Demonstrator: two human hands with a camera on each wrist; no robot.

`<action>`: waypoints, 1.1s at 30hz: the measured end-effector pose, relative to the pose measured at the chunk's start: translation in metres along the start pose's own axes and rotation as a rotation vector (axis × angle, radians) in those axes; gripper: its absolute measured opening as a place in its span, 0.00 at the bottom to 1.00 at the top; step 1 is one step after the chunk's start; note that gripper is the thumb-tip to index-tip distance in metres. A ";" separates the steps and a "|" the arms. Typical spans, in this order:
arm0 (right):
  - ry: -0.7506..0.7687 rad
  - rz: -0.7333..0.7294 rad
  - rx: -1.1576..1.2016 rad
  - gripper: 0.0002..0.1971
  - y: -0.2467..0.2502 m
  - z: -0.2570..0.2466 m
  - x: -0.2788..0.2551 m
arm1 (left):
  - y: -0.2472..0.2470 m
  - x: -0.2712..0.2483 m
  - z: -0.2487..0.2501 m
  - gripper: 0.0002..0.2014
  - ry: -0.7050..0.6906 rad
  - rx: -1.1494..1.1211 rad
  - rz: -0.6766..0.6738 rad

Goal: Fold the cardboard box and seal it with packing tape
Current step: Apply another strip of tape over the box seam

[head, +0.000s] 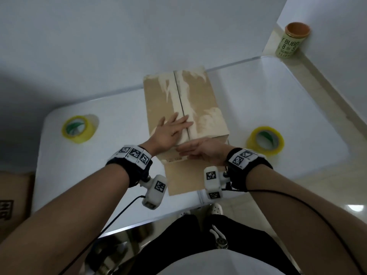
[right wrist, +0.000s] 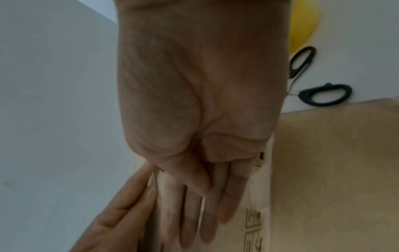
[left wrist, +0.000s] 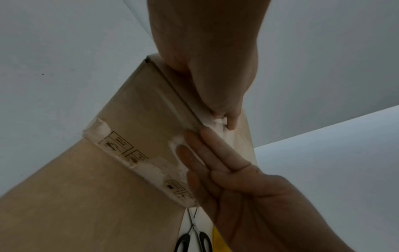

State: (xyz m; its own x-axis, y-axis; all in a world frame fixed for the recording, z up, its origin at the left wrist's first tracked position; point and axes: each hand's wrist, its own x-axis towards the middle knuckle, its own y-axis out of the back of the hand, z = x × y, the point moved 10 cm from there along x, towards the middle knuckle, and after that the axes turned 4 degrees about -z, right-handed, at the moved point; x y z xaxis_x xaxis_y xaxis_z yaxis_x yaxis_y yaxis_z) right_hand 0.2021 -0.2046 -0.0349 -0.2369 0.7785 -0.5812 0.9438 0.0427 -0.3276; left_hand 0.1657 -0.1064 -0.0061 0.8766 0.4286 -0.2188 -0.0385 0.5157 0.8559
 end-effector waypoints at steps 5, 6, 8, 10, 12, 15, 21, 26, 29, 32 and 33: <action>-0.029 0.224 0.039 0.27 0.014 0.023 0.014 | -0.001 -0.001 0.004 0.24 -0.021 -0.028 0.028; -0.030 0.271 0.070 0.26 0.020 0.028 0.017 | -0.002 -0.001 0.004 0.24 -0.022 -0.026 0.028; -0.055 0.389 0.139 0.26 0.036 0.041 0.023 | -0.002 -0.001 0.004 0.24 -0.025 -0.039 0.033; -0.125 0.490 0.203 0.22 0.052 0.060 0.030 | -0.003 -0.002 0.003 0.24 -0.031 -0.062 0.028; -0.218 0.562 0.163 0.10 0.067 0.077 0.025 | -0.005 -0.003 0.002 0.24 -0.028 -0.064 0.009; -0.274 0.554 0.117 0.13 0.076 0.090 0.011 | -0.005 -0.004 0.001 0.24 -0.036 -0.060 0.017; -0.206 0.212 0.081 0.21 0.016 0.054 0.018 | -0.005 -0.003 0.000 0.24 -0.035 -0.043 0.016; -0.131 0.566 0.331 0.18 0.066 0.076 0.013 | -0.004 -0.004 0.003 0.23 -0.037 -0.055 -0.001; -0.189 0.790 0.314 0.20 0.113 0.094 -0.018 | 0.000 -0.001 -0.004 0.22 0.004 -0.178 0.047; -0.283 0.992 -0.176 0.17 0.157 0.071 -0.061 | 0.022 0.005 -0.008 0.17 0.036 -0.374 0.253; -0.293 1.047 -0.253 0.15 0.168 0.064 -0.072 | 0.031 0.006 -0.005 0.17 0.054 -0.433 0.308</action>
State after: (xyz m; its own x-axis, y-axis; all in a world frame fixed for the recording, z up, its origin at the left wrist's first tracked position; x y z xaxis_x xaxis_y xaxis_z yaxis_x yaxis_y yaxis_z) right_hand 0.3633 -0.2930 -0.0959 0.6889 0.3289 -0.6460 0.7216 -0.3960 0.5679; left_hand 0.1673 -0.0840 0.0165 0.7679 0.6402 -0.0218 -0.4943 0.6139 0.6154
